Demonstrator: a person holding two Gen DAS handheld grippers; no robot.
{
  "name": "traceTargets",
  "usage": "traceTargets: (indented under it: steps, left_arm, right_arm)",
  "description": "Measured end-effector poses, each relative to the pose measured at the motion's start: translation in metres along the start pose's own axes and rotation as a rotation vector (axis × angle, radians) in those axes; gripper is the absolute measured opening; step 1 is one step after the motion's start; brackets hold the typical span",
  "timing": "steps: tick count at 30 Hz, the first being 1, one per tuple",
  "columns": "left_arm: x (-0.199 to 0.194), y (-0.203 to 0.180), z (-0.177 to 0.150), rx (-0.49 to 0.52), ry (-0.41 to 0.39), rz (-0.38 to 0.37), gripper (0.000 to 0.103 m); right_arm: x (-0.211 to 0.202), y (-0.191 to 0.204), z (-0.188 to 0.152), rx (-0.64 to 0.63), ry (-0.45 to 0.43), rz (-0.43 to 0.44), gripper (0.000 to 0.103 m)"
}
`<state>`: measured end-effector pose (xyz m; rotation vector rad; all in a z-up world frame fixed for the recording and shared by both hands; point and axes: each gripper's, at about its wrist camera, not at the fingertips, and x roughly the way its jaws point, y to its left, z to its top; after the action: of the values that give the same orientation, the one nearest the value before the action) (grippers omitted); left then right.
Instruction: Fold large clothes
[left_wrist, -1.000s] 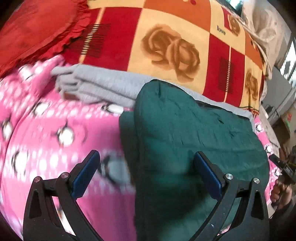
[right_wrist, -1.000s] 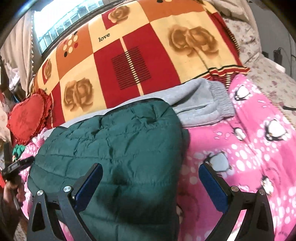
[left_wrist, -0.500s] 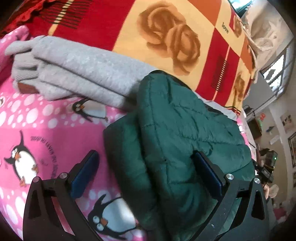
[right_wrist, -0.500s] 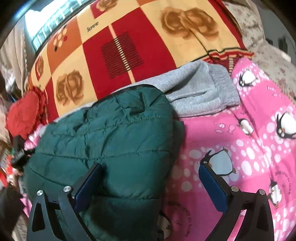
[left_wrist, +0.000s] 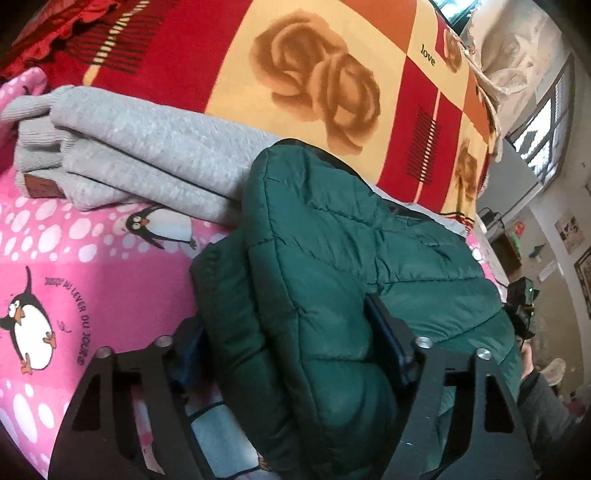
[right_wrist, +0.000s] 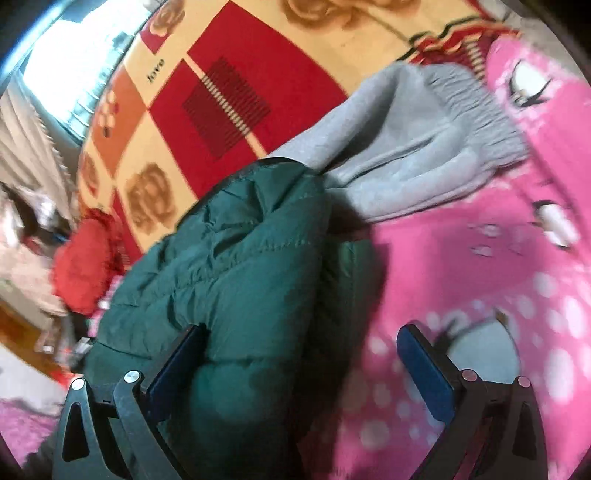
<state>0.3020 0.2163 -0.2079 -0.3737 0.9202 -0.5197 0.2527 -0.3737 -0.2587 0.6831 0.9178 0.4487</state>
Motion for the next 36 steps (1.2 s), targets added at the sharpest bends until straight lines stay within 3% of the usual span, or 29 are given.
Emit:
traceTargets:
  steps: [5,7,13,16,17,19,22,25,33,36]
  left_arm:
    - [0.002,-0.001,-0.001,0.005,-0.014,0.052,0.070]
    - [0.003,0.001,-0.001,-0.001,-0.012,0.053,0.070]
    - [0.002,0.002,-0.002,-0.005,-0.018,0.062,0.070]
    - [0.000,-0.008,-0.002,0.022,-0.025,0.127,0.069]
    - [-0.003,-0.015,-0.002,0.048,-0.029,0.165,0.068]
    - [-0.011,-0.031,-0.003,0.079,-0.043,0.224,0.052]
    - [-0.027,-0.054,-0.009,0.109,-0.076,0.297,0.036]
    - [-0.043,-0.075,-0.021,0.129,-0.096,0.345,0.030]
    - [-0.095,-0.085,-0.061,-0.074,-0.126,0.189,0.023]
    - [-0.114,-0.102,-0.075,-0.094,-0.143,0.162,0.023]
  right_arm:
    - [0.007,0.008,0.004,-0.053,0.027,0.084,0.100]
    - [0.002,0.016,0.005,-0.097,-0.009,0.075,0.080]
    - [-0.004,0.037,0.003,-0.208,-0.072,0.013,0.057]
    - [-0.007,0.048,0.004,-0.235,-0.082,0.008,0.041]
    - [-0.011,0.050,0.005,-0.241,-0.090,0.009,0.039]
    - [-0.023,0.059,0.003,-0.254,-0.118,0.002,0.033]
    - [-0.042,0.071,-0.005,-0.275,-0.160,-0.021,0.029]
    - [-0.063,0.082,-0.016,-0.289,-0.191,-0.037,0.028]
    - [-0.125,0.095,-0.058,-0.268,-0.243,-0.005,0.027]
    - [-0.134,0.089,-0.071,-0.234,-0.224,-0.029,0.027]
